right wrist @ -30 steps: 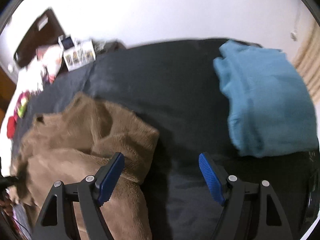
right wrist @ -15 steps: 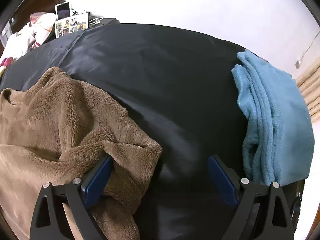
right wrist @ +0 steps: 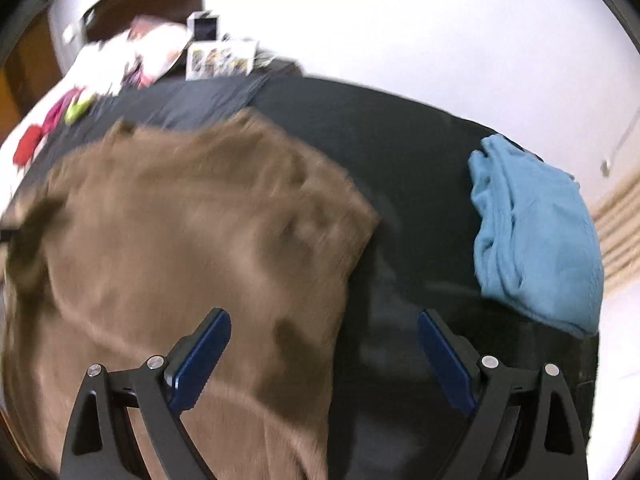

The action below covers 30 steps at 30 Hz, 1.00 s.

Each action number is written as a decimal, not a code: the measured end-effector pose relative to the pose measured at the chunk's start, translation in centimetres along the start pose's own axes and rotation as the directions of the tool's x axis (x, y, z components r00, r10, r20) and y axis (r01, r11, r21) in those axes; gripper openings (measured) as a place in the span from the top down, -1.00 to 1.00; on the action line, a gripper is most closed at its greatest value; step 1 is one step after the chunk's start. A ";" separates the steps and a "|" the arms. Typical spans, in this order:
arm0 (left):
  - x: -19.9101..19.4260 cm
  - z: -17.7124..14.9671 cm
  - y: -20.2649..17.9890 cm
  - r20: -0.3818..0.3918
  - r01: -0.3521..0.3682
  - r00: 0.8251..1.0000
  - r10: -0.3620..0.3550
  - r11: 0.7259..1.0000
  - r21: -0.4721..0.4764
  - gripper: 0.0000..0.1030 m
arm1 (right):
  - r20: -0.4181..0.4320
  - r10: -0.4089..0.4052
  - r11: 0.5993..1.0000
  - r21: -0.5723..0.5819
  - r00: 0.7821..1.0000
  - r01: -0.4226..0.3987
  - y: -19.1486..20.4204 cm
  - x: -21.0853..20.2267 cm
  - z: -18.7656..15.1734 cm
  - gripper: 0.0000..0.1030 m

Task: Fold clothes

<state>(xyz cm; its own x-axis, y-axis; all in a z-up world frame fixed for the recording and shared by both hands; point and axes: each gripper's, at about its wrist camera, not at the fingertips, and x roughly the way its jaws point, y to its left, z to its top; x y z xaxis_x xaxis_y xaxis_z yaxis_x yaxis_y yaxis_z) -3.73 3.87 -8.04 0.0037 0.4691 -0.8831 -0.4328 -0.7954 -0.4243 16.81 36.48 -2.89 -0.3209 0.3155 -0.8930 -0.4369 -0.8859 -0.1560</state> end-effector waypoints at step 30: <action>2.3 -3.2 -1.5 0.054 -0.220 0.975 0.216 0.974 0.063 -0.34 | -0.044 -0.175 0.981 -0.088 0.984 0.170 -3.9 1.3 -5.1 -0.91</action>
<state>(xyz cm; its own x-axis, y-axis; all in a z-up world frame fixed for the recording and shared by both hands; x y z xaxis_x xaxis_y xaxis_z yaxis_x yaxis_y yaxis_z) -0.22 4.91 -10.05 -0.1387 0.3059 -0.9419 -0.4786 -0.8534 -0.2067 22.37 38.65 -5.57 -0.2023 0.4502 -0.8697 -0.4095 -0.8456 -0.3424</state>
